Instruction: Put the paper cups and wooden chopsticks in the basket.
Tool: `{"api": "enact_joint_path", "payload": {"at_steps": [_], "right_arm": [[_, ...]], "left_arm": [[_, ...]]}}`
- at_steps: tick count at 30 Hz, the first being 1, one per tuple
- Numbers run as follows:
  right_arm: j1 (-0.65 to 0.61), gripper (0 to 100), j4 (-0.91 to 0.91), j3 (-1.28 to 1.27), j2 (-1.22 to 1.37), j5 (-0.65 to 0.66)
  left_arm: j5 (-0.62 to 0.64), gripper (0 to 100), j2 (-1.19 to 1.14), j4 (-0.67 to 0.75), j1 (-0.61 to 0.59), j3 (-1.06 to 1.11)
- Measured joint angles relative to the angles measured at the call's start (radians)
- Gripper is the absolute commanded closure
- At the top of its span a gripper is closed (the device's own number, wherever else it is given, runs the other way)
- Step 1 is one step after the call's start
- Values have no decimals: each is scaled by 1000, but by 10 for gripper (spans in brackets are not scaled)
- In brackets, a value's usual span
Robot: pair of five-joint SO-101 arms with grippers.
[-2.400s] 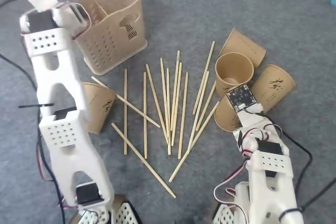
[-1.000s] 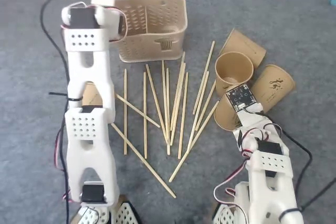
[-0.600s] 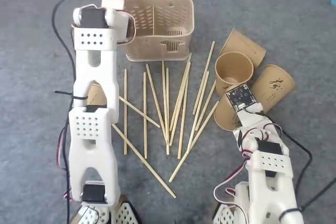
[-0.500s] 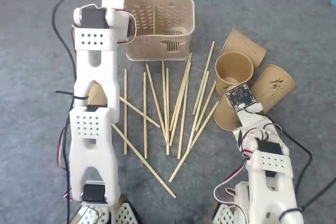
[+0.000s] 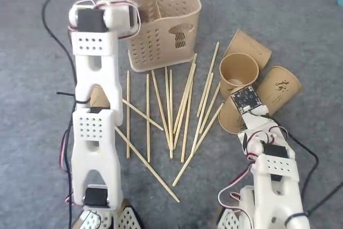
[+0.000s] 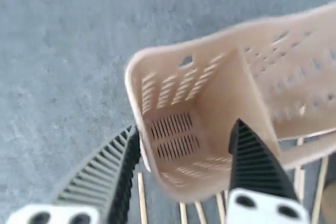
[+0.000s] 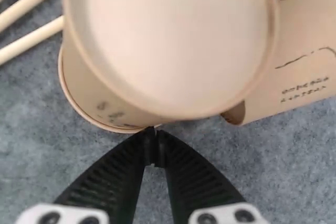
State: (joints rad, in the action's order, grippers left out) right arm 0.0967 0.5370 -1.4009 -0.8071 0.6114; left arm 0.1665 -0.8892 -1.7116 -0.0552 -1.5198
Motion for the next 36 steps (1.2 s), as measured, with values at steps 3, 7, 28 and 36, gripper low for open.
{"api": "enact_joint_path", "payload": {"at_steps": [3, 7, 28, 36], "right_arm": [[0, 990, 0, 0, 0, 0], [0, 990, 0, 0, 0, 0], [0, 990, 0, 0, 0, 0], [0, 990, 0, -3, 0, 0]], "left_arm": [[0, 732, 2, -9, 2, -100], [5, 732, 8, -11, 2, -114], [-261, 783, 295, -12, 173, 413], [-354, 783, 315, 109, 150, 514]]}}
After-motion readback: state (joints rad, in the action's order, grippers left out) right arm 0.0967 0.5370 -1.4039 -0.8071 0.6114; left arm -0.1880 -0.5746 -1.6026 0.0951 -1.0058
